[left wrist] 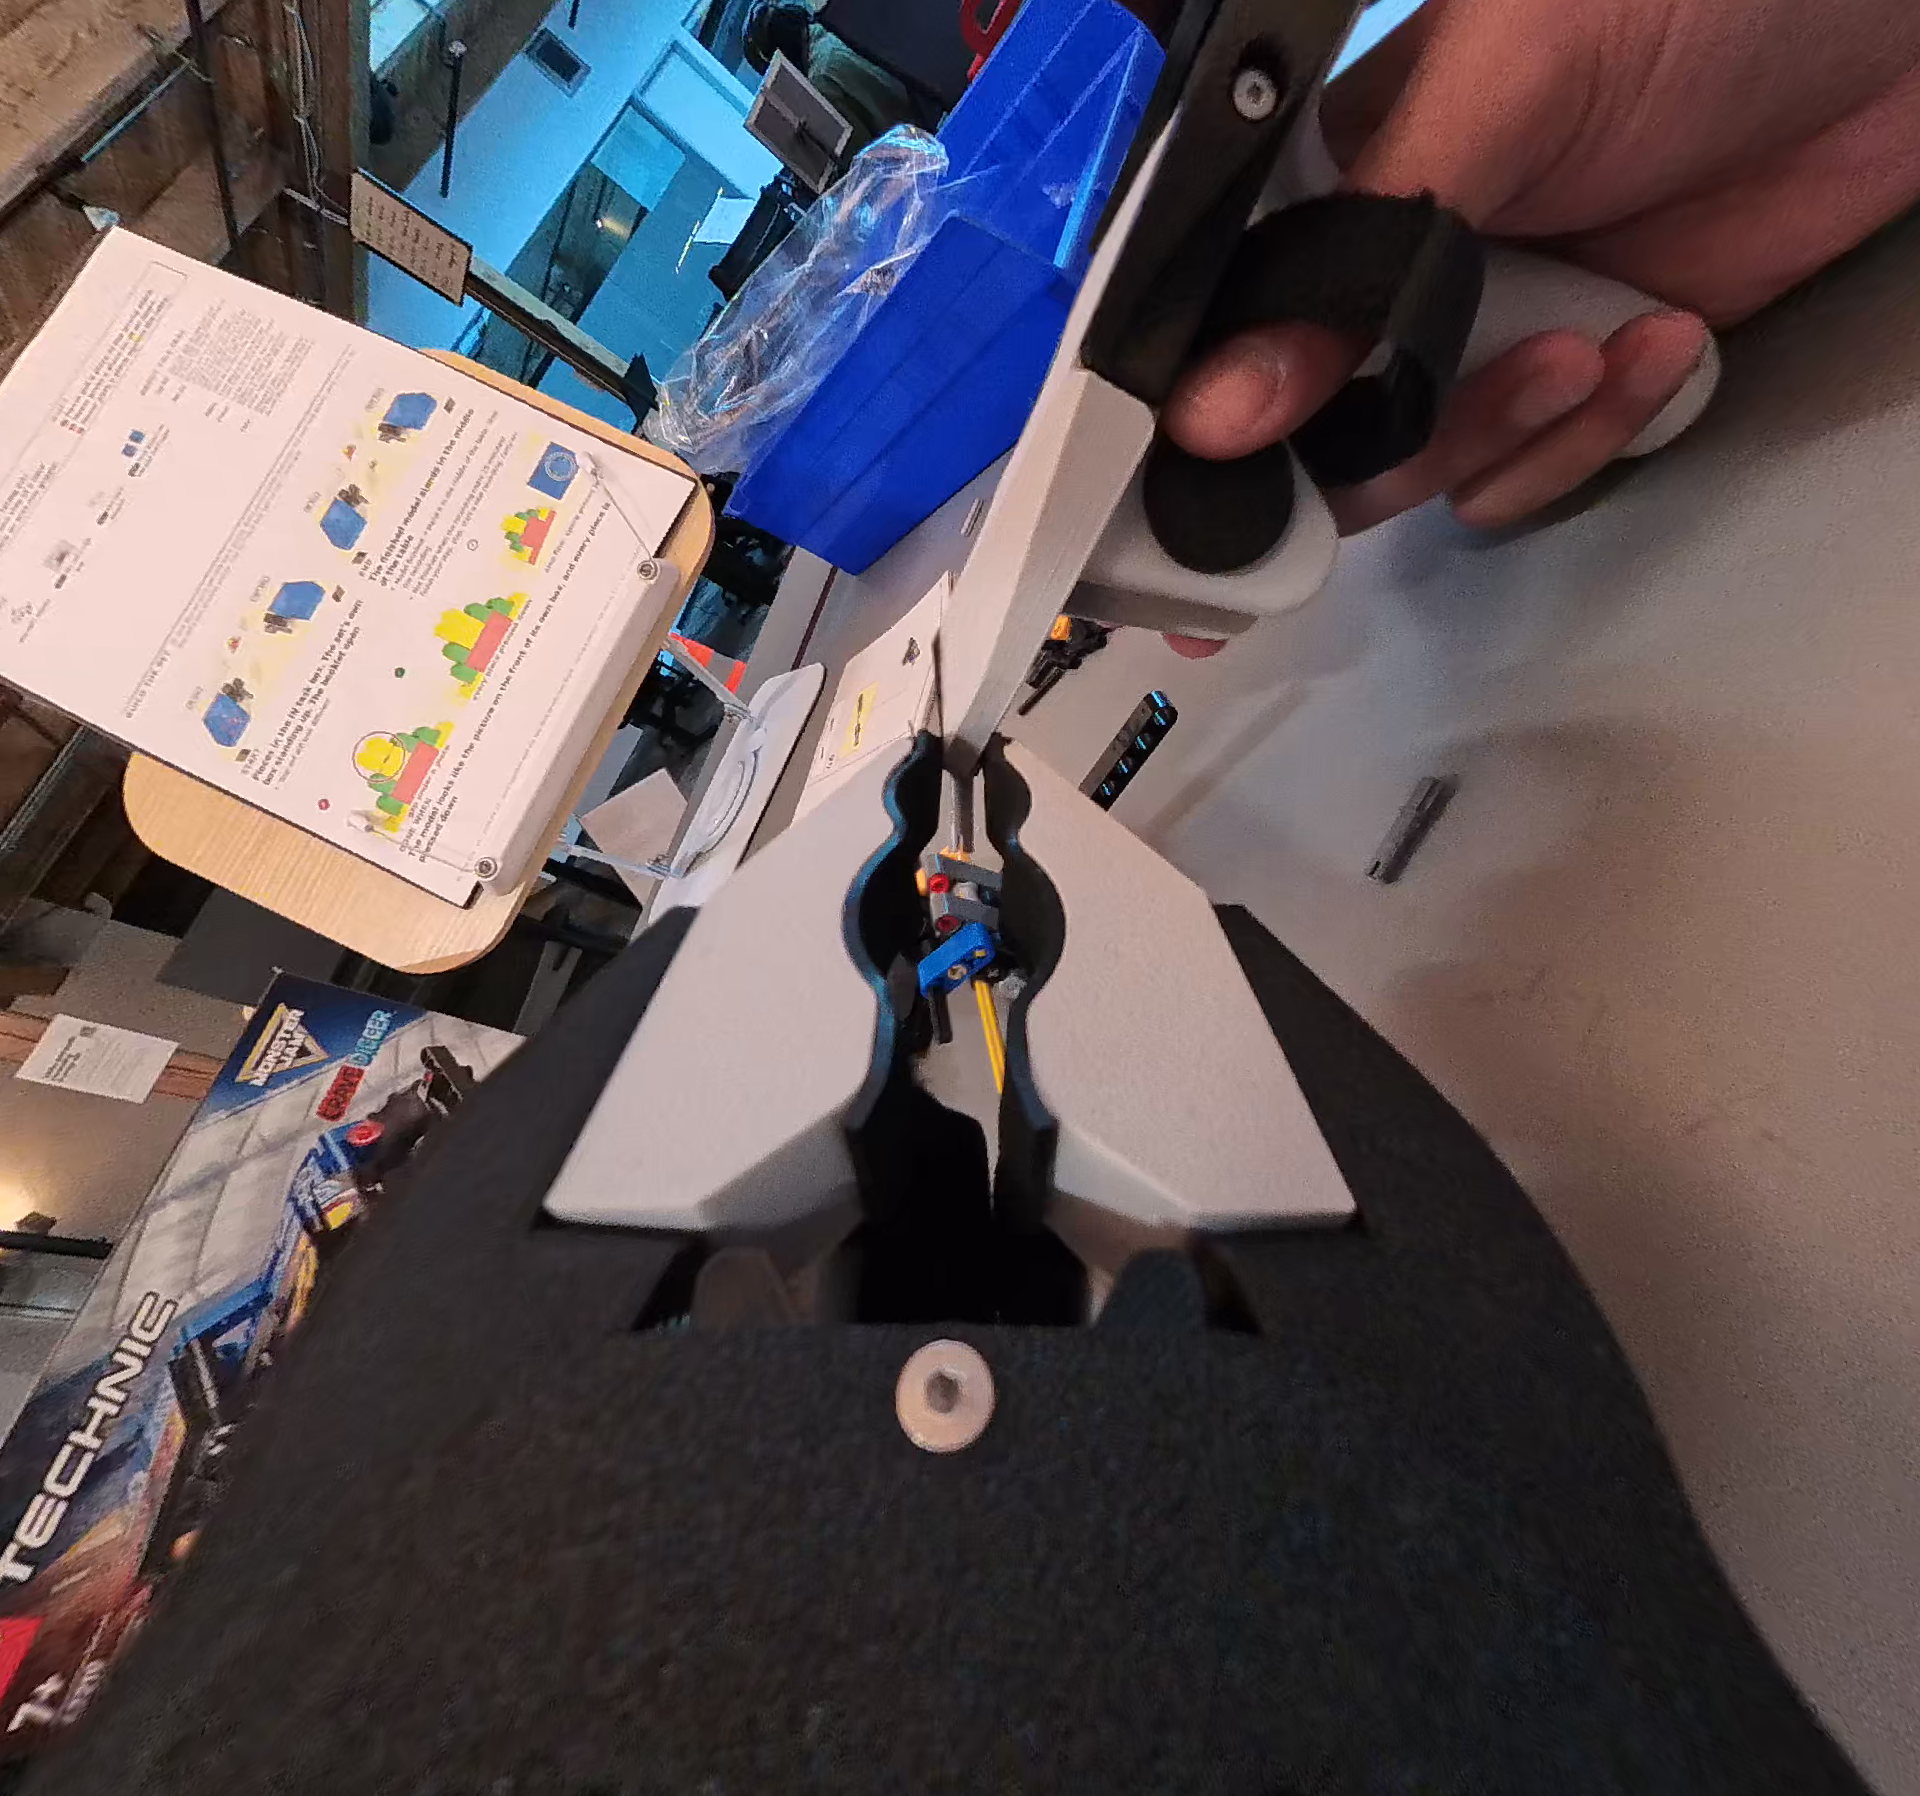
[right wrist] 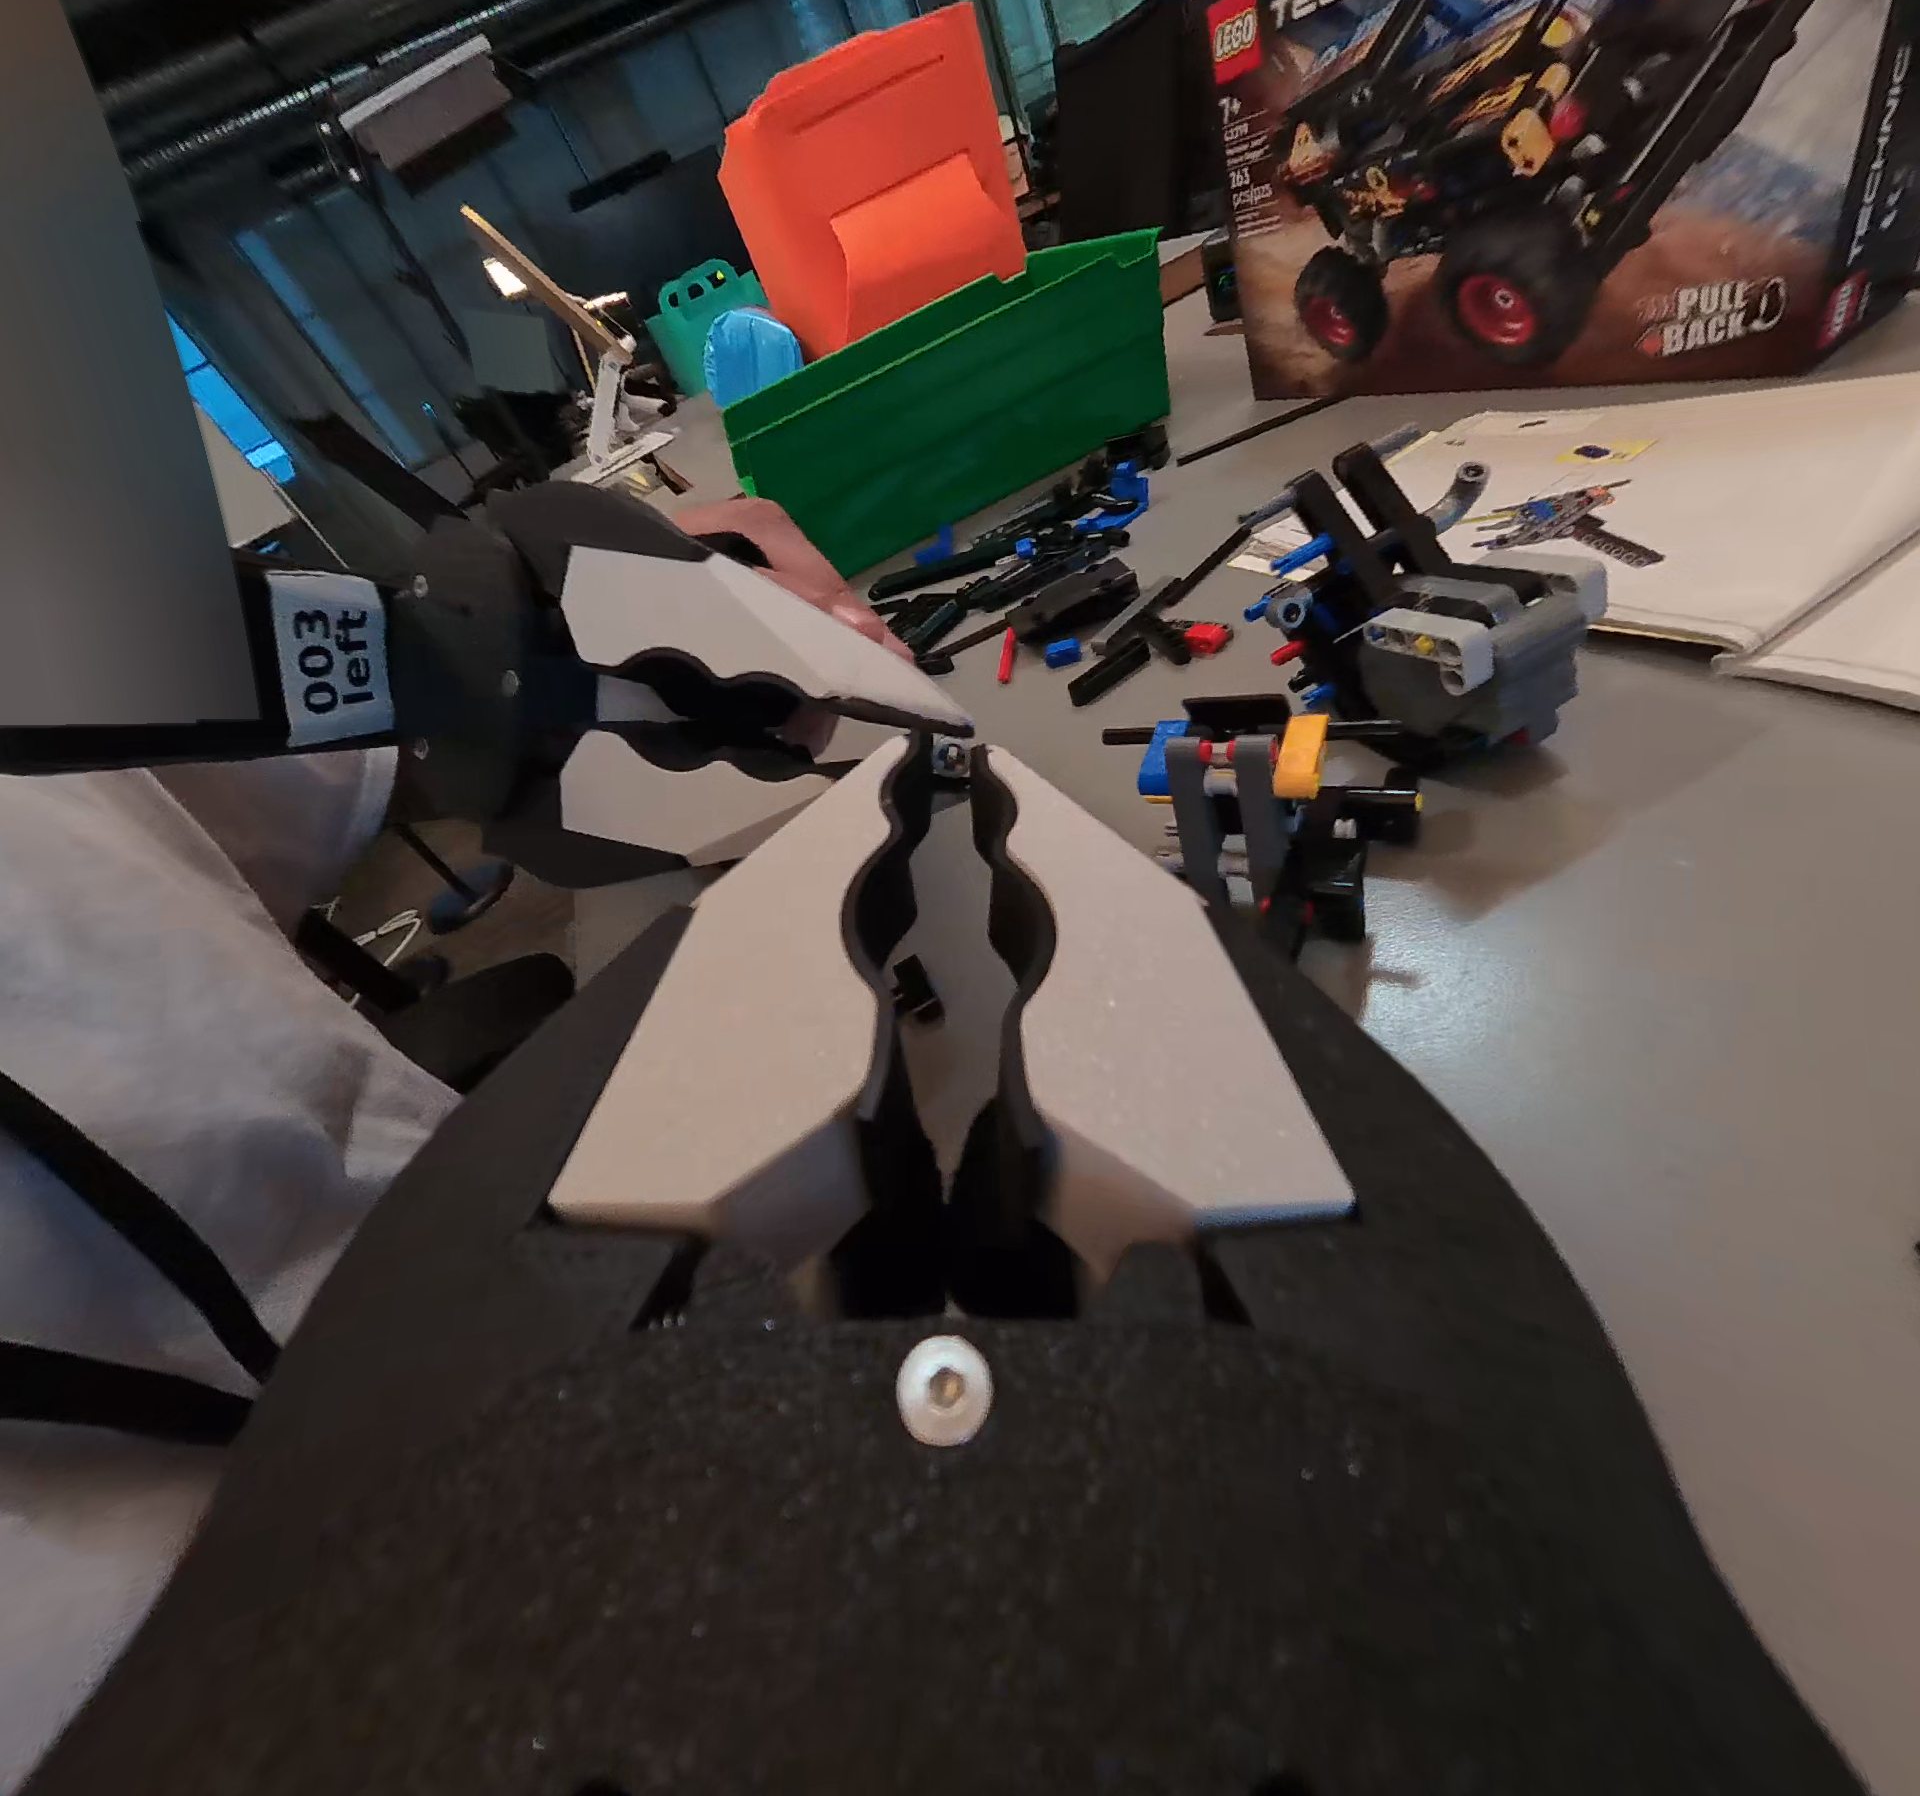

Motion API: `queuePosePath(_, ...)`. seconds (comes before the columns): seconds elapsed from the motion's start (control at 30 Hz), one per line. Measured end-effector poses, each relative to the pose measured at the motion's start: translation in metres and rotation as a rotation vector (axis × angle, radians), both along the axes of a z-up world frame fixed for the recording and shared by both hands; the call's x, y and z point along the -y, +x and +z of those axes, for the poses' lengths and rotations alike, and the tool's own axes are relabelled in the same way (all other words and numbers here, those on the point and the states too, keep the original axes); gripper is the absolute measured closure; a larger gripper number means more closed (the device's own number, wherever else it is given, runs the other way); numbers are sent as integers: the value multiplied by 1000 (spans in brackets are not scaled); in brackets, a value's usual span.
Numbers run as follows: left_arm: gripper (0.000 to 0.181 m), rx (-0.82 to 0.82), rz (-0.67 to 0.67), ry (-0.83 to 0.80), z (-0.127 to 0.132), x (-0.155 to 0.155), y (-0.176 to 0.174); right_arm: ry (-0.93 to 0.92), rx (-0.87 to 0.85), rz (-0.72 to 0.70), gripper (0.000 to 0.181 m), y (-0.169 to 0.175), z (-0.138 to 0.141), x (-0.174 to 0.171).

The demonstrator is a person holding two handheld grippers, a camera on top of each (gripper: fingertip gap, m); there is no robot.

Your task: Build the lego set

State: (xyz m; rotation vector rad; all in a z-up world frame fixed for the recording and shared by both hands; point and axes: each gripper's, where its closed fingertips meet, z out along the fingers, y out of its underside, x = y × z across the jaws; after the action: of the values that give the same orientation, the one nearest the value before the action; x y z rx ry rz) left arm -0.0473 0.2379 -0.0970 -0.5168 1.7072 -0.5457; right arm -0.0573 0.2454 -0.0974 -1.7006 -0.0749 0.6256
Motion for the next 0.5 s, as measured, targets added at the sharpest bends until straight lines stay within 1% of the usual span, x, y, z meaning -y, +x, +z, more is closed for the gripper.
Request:
queuePosePath(0.1, 175, 12, 1, 30, -1, 0, 0, -18, -14, 0, 175, 0, -1, 0)
queuePosePath(0.23, 169, -30, -21, -34, -4, 3, -1, -9, 3, 12, 175, -3, -1, 0)
queuePosePath(0.33, 166, -54, 14, -64, -8, -5, 3, -8, 9, 26, 175, -4, 0, 1)
queuePosePath(0.5, 178, -70, 27, -43, -14, -6, 4, -18, 68, 8, 175, -5, -2, 1)
